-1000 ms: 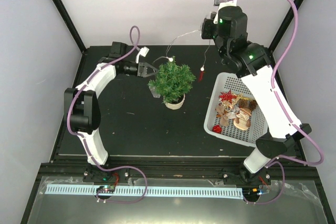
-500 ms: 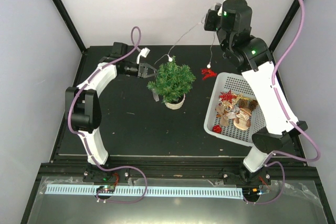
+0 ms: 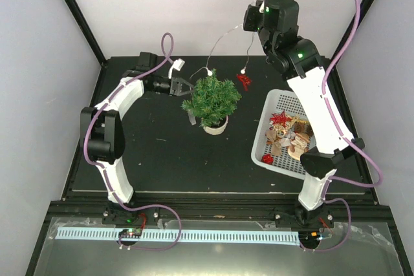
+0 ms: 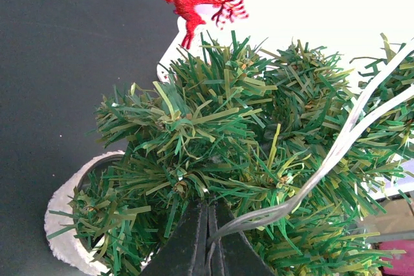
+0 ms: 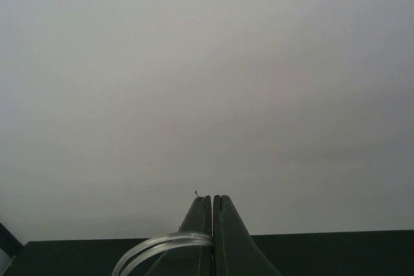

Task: Decorate the small christmas tree

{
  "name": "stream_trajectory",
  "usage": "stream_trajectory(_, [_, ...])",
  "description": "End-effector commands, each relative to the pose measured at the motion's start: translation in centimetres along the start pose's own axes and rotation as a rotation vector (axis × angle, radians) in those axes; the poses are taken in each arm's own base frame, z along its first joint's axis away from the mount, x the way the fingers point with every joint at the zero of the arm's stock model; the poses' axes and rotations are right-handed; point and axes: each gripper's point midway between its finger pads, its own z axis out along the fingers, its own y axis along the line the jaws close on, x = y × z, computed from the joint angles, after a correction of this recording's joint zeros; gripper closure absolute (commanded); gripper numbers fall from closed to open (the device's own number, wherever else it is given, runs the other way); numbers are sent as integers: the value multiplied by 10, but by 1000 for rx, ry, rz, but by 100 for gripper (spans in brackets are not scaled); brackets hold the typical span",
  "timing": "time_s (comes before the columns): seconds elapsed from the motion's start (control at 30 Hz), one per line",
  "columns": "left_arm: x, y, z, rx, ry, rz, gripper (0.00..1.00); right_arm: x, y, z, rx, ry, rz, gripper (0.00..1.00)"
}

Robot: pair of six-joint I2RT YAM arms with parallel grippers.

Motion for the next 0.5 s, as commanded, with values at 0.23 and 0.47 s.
stream_trajectory(0.23, [-11,-10,-3,36,-20,28,98,-25,-2,8,-11,-81,71,99])
stream_trajectory(0.47, [-11,-3,-10,36,-43,2,98,-36,-2,10,-41,-120,119,99])
